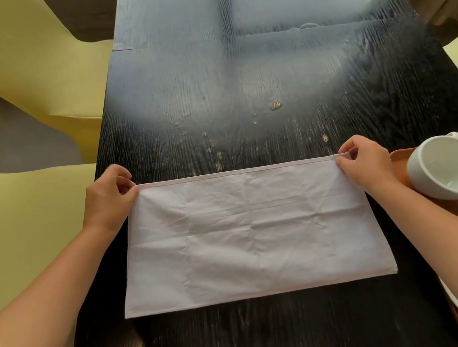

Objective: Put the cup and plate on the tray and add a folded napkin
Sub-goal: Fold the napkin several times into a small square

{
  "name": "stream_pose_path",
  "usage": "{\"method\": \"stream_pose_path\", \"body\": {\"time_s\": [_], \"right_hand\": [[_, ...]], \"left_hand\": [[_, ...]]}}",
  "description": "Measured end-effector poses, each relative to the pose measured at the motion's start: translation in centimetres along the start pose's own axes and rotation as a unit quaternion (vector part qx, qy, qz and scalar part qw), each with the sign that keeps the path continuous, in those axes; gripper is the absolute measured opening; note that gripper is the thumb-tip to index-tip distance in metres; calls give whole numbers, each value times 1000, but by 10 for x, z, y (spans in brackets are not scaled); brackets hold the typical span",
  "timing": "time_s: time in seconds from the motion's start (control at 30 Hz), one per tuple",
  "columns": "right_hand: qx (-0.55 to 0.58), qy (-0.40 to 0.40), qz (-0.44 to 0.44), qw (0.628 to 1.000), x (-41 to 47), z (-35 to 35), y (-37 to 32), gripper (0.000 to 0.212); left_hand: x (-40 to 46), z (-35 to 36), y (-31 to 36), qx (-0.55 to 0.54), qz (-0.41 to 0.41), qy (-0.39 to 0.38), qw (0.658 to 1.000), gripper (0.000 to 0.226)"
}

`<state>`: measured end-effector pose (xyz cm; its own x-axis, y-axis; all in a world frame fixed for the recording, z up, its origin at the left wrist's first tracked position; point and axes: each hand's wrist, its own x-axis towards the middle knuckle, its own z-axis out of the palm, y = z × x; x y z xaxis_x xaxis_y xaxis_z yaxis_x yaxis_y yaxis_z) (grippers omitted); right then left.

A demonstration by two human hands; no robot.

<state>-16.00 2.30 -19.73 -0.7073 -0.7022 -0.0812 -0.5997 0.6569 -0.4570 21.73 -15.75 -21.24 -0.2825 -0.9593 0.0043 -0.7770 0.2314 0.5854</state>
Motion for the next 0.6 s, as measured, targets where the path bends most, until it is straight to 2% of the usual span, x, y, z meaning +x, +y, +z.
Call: {"method": "stream_pose_path", "body": {"time_s": [0.07,0.13,0.17,0.23,0.3,0.37,0.5,0.6], "right_hand": [[-62,57,-36,996,-10,2,-9,26],[-86,89,-129,984,-32,15,-25,44],[-79,77,-174,978,-45,26,-35,50],[-93,3,-227,969,-68,51,-56,57],[-139,-69,-244,957,-82,76,-67,58],[-163,-101,-245,950,-86,91,-69,57],[-171,-95,-257,946,-79,91,-55,58],[-175,-95,-225,954,-68,79,-37,61]], "left_hand": [[-1,2,7,22,12,24,999,32],[-9,14,25,63,86,51,993,46],[-19,25,39,74,126,52,988,50],[-44,54,70,95,193,14,977,53],[-65,86,93,126,225,-63,964,54],[-73,110,98,164,209,-115,957,53],[-65,115,83,205,203,-119,950,56],[-63,103,67,204,191,-122,952,66]]}}
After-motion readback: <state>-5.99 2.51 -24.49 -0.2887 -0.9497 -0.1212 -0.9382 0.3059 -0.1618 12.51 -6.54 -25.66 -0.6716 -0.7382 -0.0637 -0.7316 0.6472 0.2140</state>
